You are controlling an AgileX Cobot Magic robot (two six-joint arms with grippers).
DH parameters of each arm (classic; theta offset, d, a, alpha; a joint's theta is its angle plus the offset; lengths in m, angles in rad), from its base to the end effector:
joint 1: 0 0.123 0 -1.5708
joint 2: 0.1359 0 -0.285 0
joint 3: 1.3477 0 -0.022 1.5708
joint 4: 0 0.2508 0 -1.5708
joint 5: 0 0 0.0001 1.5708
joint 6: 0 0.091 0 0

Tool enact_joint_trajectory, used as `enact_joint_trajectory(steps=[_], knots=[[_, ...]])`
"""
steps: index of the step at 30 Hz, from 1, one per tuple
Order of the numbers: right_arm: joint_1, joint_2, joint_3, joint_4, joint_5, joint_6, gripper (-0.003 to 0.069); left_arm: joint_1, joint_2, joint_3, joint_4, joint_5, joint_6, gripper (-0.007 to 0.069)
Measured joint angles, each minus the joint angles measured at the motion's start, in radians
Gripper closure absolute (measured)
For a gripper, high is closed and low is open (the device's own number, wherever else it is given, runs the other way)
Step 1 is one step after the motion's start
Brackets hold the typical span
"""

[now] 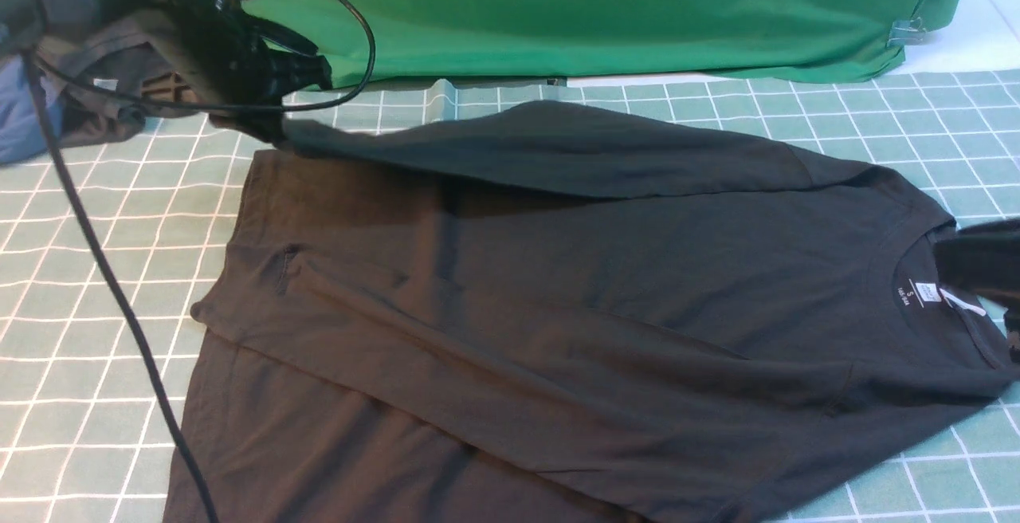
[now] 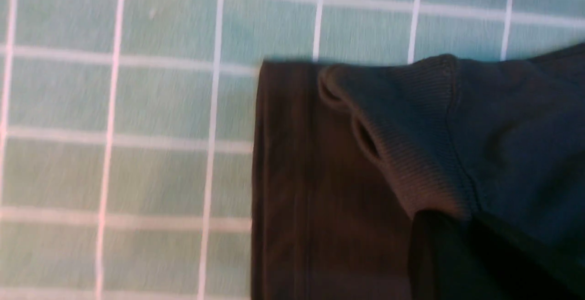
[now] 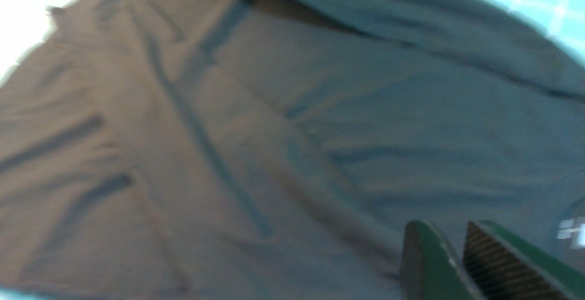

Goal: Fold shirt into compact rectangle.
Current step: 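Fold the left side of the dark shirt inward over its body with the left gripper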

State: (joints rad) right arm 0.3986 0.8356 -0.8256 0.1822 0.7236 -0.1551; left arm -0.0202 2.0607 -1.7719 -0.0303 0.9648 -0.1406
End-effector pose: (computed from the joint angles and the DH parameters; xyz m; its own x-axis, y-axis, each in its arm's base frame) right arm 0.1433 0.0722 0.3457 -0.5404 -0.2469 -0.8044 -0.4839 0.8733 0.0571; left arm 0.4526 -0.0114 0.2417 -0.9124 -0.1388 -0.3852 -0.1149 0.9898 -0.0845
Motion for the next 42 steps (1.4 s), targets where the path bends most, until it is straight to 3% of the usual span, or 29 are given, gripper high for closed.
enact_joint_trajectory(steps=[6,22,33,38,42], knots=[[-0.020,0.005,0.000,-0.160,-0.024,0.071,0.0535,0.000,-0.134,0.049,-0.031,0.132,0.033,0.0603],[-0.039,0.041,0.000,-0.182,-0.054,0.080,0.0534,-0.001,-0.639,0.683,-0.105,0.039,-0.017,0.0603],[-0.039,0.041,0.000,-0.182,-0.061,0.080,0.0534,-0.001,-0.676,0.884,-0.182,-0.064,-0.044,0.0599],[-0.039,0.041,0.000,-0.182,-0.060,0.081,0.0534,-0.001,-0.676,0.898,-0.208,-0.067,-0.015,0.0530],[-0.039,0.041,0.000,-0.182,-0.060,0.081,0.0534,-0.001,-0.676,0.898,-0.213,-0.057,-0.011,0.0348]])
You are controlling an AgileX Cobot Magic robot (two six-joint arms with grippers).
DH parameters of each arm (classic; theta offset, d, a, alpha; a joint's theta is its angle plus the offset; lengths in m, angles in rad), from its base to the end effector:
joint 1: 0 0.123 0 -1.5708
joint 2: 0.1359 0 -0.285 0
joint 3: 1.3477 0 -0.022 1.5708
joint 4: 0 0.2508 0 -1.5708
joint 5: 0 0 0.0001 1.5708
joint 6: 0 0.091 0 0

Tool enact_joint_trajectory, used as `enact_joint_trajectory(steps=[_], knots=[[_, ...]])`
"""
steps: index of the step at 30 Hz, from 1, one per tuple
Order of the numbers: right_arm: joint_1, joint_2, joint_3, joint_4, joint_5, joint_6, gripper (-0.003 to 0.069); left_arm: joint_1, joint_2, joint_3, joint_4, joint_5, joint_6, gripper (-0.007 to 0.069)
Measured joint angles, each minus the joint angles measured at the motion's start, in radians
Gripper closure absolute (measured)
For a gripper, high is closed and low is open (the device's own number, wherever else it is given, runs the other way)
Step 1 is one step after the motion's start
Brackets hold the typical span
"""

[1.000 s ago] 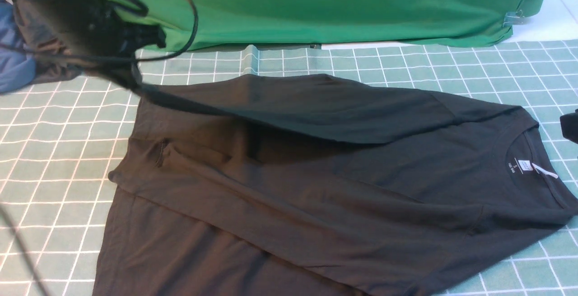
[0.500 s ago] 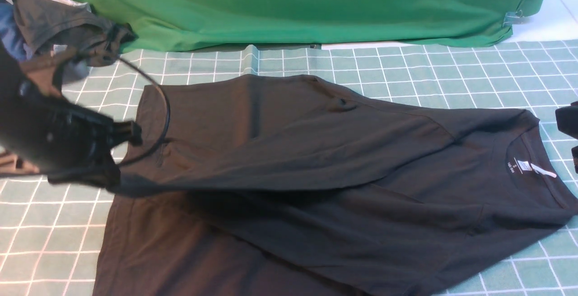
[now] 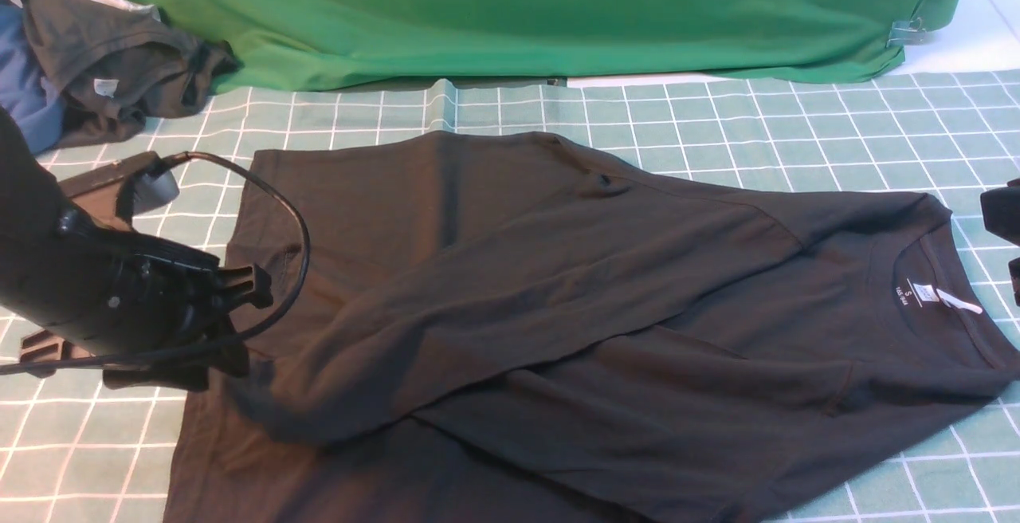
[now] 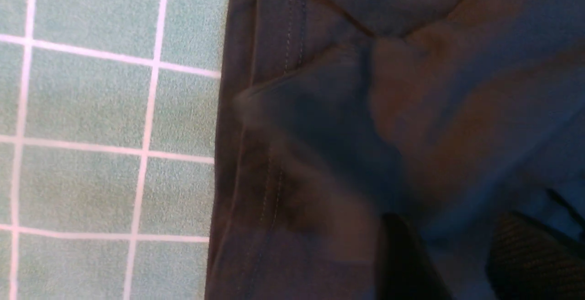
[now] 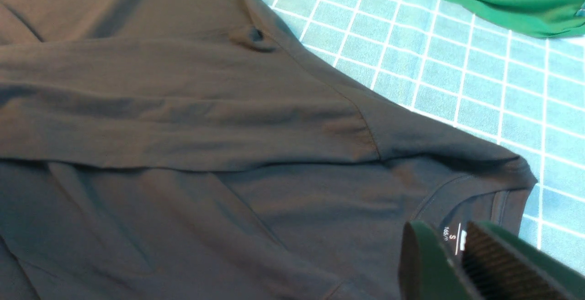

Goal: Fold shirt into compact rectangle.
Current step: 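Fold the left side of the dark shirt inward over its body with the left gripper, then grasp the near edge of the shirt at its hem and shoulder corners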

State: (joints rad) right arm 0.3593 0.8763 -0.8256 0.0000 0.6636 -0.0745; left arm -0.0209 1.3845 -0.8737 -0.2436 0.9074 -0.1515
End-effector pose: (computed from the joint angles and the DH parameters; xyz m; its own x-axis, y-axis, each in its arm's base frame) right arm 0.1614 0.0606 0.3423 -0.5216 -0.2754 -0.8075 -0.3915 0.9182 -0.0603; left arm 0.2453 -0.0224 0.2381 -0.9438 -0.2736 -0.1852 -0.2238 0.9418 -0.2507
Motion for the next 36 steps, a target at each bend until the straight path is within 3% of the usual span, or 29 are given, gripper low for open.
enact_joint_trajectory(steps=[2,4,6,9,14,20,28,36], knots=[[0.000,0.000,0.000,0.000,0.000,0.000,0.0534,0.000,0.000,0.000,0.005,0.040,0.003,0.0236],[0.000,0.000,0.000,0.000,0.000,0.000,0.0534,0.000,0.000,0.000,0.013,0.070,0.006,0.0188],[0.000,0.000,0.000,0.000,0.001,0.000,0.0534,0.000,-0.001,0.000,0.034,0.168,0.006,0.0087],[0.000,0.000,0.000,0.000,0.001,0.000,0.0534,0.000,-0.009,0.018,0.035,0.223,0.006,0.0045],[0.000,0.000,0.000,0.000,0.001,0.008,0.0534,0.000,-0.038,0.148,0.039,0.218,0.006,0.0043],[0.000,0.000,0.000,0.000,-0.010,0.012,0.0533,0.000,-0.042,0.298,0.095,0.107,0.006,0.0046],[0.000,0.000,0.000,0.000,-0.046,0.014,0.0533,0.000,-0.039,0.345,0.169,0.053,0.006,0.0054],[0.000,0.015,0.000,0.000,-0.046,0.014,0.0528,0.000,0.044,0.347,0.155,0.049,0.017,0.0192]])
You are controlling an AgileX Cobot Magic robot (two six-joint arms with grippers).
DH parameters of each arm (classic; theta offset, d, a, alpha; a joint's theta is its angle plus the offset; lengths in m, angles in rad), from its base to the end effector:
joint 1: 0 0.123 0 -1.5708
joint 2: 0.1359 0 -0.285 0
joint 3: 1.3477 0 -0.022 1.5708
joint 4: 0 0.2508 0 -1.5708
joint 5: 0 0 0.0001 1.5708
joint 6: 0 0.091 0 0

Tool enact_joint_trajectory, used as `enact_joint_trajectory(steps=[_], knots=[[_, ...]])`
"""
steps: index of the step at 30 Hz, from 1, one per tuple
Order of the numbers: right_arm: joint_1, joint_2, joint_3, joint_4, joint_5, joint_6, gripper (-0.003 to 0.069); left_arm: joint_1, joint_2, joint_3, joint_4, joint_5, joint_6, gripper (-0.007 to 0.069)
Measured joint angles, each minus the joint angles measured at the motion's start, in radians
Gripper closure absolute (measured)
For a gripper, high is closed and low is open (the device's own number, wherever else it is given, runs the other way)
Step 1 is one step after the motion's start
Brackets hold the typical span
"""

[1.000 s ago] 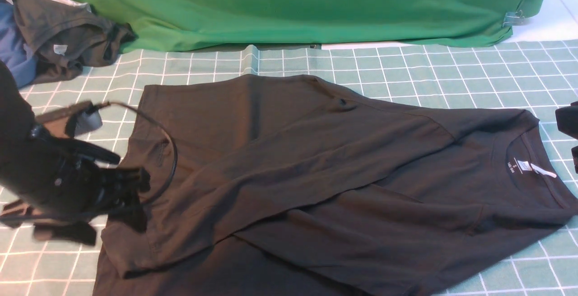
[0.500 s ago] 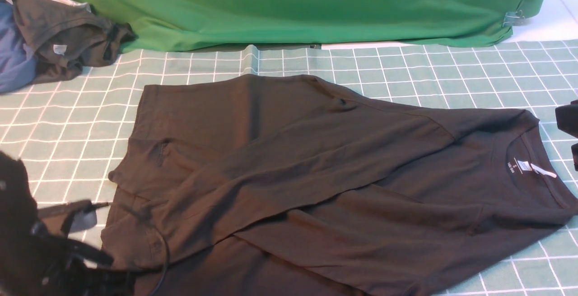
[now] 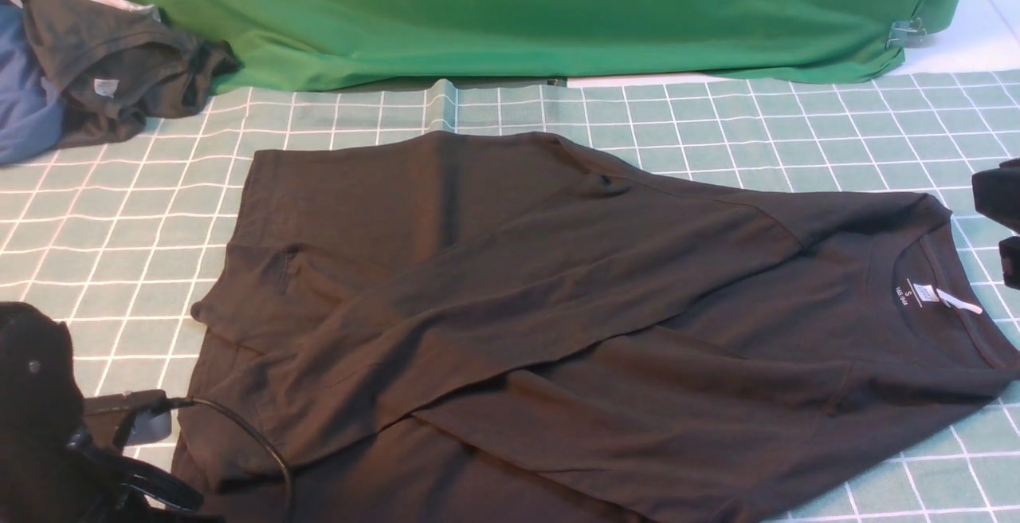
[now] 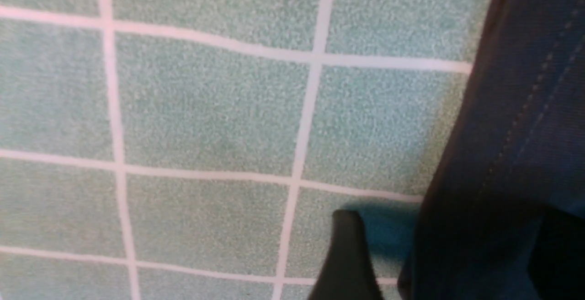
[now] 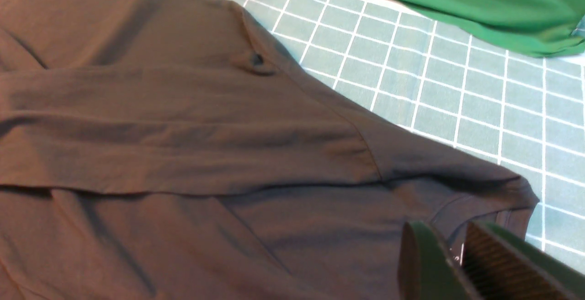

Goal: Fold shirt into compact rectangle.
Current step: 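Grasp the near edge of the shirt at its hem and shoulder corners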

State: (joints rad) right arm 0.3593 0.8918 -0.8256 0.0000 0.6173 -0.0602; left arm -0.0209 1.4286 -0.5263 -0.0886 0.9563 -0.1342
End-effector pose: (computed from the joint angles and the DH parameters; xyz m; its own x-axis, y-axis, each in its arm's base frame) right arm 0.1669 0.0627 0.3431 -0.5036 -0.2534 -0.8259 -0.3826 0.9226 -0.0498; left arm 0.1680 -0.0101 0.1516 -0.9645 -0.1637 0.2071 -0.1742 0.9842 -0.0333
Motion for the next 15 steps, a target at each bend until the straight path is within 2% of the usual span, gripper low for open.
enact_joint_trajectory(steps=[1,2,4,7,8,9,11,15], knots=[[0.000,0.004,0.000,0.000,0.005,0.000,0.0527,0.000,0.014,0.000,-0.017,0.000,0.018,0.0232],[0.000,0.004,0.000,0.000,0.006,0.000,0.0527,0.000,0.016,0.000,-0.020,0.000,0.020,0.0239],[0.000,0.010,0.000,0.000,0.013,0.000,0.0528,0.000,0.019,0.000,-0.036,0.001,0.051,0.0325],[0.000,0.019,0.000,0.000,0.014,0.000,0.0524,0.000,0.020,0.000,-0.066,0.000,0.080,0.0497],[0.000,0.020,0.000,0.000,0.014,0.000,0.0524,0.000,0.020,0.000,-0.068,0.000,0.081,0.0507],[0.000,0.023,0.000,0.000,0.015,0.000,0.0522,0.000,0.022,0.000,-0.070,0.000,0.090,0.0564],[0.000,0.023,0.000,0.000,0.019,0.000,0.0519,0.000,0.022,0.000,-0.071,0.000,0.106,0.0601],[0.000,0.023,0.000,0.000,0.023,-0.003,0.0516,0.000,0.020,-0.030,-0.046,0.038,0.116,0.0620]])
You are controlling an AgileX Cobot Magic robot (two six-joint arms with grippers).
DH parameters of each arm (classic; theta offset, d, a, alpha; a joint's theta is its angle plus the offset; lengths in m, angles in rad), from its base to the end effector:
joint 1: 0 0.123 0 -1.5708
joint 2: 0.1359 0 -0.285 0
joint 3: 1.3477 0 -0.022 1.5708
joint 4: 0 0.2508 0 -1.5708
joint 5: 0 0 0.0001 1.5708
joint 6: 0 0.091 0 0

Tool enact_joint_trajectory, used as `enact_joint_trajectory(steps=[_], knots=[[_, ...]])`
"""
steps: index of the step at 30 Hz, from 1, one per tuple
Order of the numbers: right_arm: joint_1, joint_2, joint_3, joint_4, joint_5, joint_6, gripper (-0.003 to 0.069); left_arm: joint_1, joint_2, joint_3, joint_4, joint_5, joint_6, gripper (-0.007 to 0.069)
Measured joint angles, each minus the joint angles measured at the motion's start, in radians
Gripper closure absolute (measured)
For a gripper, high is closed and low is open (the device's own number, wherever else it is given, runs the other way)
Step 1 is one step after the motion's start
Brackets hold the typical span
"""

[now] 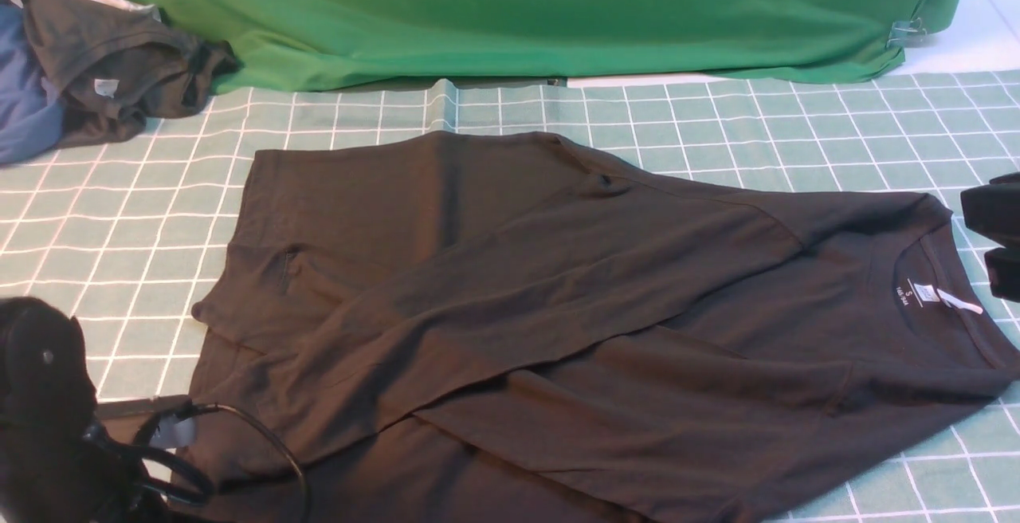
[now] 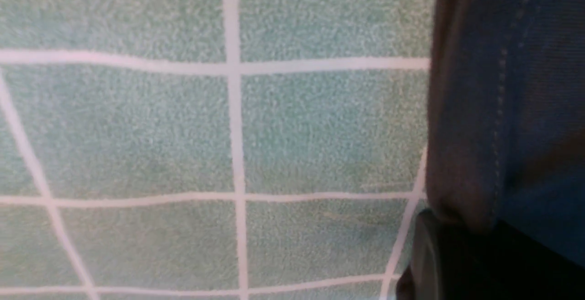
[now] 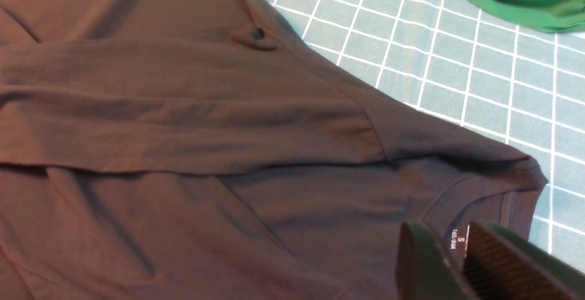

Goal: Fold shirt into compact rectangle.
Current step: 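Grasp the near edge of the shirt at its hem and shoulder corners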

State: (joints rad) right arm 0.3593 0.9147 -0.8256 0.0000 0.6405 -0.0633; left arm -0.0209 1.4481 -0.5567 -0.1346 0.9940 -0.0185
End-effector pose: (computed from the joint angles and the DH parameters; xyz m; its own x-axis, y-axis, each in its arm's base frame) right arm 0.1704 0.0640 0.3372 -0.5375 -0.2695 -0.7991 -0.3864 0.9209 -0.0507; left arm 0.1732 -0.0139 0.1544 -0.9704 -0.0712 0.2306 -0.0939 0.9916 -0.0888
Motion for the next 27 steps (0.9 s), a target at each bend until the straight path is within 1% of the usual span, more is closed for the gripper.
enact_joint_trajectory(steps=[2,6,10,12,16,17,18,19,21,24,25,26,27], knots=[[0.000,0.000,0.000,0.000,0.003,-0.002,0.0515,0.000,-0.006,-0.012,0.019,0.022,-0.006,0.0621],[0.000,0.000,-0.021,0.000,0.063,-0.005,0.0515,0.000,-0.103,-0.086,0.104,0.089,-0.085,0.0621],[0.000,0.013,-0.072,0.000,0.139,-0.007,0.0513,0.000,-0.209,-0.117,0.124,0.102,-0.121,0.0621],[0.000,0.036,-0.107,0.000,0.214,-0.008,0.0516,0.000,-0.264,-0.119,0.127,0.106,-0.139,0.0621],[0.000,0.142,-0.176,0.015,0.412,-0.055,0.0547,0.000,-0.344,-0.119,0.127,0.121,-0.156,0.0621],[0.000,0.142,-0.177,0.015,0.421,-0.057,0.0550,0.000,-0.346,-0.119,0.127,0.123,-0.157,0.0621],[0.000,0.191,-0.179,0.042,0.475,-0.077,0.0564,0.000,-0.358,-0.119,0.127,0.126,-0.157,0.0620],[0.000,0.196,-0.179,0.046,0.481,-0.079,0.0565,0.000,-0.360,-0.119,0.127,0.126,-0.157,0.0620],[0.000,0.258,-0.177,0.136,0.517,-0.132,0.0578,0.000,-0.363,-0.119,0.127,0.128,-0.157,0.0619],[0.011,0.326,-0.147,0.267,0.490,-0.232,0.0581,0.000,-0.363,-0.119,0.127,0.128,-0.157,0.0619],[0.013,0.326,-0.147,0.274,0.485,-0.239,0.0581,0.000,-0.363,-0.119,0.127,0.128,-0.157,0.0619],[0.048,0.368,-0.114,0.317,0.433,-0.297,0.0578,0.000,-0.363,-0.119,0.126,0.127,-0.157,0.0619],[0.063,0.380,-0.102,0.324,0.402,-0.319,0.0573,0.000,-0.363,-0.119,0.126,0.126,-0.157,0.0619]])
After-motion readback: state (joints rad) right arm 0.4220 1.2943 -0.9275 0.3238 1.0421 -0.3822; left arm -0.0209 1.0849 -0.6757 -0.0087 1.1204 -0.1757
